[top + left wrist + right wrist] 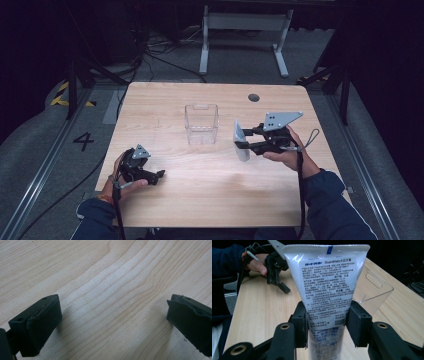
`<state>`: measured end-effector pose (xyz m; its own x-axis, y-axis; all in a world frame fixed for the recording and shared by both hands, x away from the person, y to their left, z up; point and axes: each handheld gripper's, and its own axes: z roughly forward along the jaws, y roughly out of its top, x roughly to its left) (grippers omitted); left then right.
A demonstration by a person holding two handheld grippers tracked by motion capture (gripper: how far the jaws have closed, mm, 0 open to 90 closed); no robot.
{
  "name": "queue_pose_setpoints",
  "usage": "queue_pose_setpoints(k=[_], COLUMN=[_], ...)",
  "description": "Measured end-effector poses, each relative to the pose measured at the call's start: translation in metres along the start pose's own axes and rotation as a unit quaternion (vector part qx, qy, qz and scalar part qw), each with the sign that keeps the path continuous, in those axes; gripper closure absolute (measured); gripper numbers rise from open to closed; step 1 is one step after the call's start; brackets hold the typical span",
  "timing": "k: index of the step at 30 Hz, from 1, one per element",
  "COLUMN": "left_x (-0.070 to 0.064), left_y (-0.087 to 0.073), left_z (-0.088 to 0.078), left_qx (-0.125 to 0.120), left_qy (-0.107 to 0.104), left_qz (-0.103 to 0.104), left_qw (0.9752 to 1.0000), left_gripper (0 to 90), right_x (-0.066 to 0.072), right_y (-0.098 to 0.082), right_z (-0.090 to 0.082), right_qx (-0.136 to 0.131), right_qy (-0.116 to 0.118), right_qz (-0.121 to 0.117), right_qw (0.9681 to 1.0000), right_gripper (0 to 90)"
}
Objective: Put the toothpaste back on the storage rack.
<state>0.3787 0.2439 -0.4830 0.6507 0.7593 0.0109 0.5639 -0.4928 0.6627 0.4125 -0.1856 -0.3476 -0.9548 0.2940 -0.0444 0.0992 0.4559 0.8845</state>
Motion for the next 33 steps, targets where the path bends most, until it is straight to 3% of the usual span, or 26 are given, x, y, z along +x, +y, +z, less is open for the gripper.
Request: queue_pose_setpoints(k=[25, 33], left_x=[0.000, 0.000], left_y=[0.000, 0.000], left_z=[0.000, 0.000], left_qx=[0.001, 0.000], left_qy=[-0.001, 0.000], left_qz=[-0.003, -0.001], left_qw=[1.0000, 1.0000], left_gripper=[0.2, 0.2], right_x=[-0.015, -0.019], right_y=[0.046, 0.061], right_z=[0.015, 0.018], right_qx=[-0.054, -0.069], right_qy=[-0.026, -0.024], right_qz=[0.001, -0.003], right_qw=[0.9982, 0.9973], right_gripper=[57.2, 57.2])
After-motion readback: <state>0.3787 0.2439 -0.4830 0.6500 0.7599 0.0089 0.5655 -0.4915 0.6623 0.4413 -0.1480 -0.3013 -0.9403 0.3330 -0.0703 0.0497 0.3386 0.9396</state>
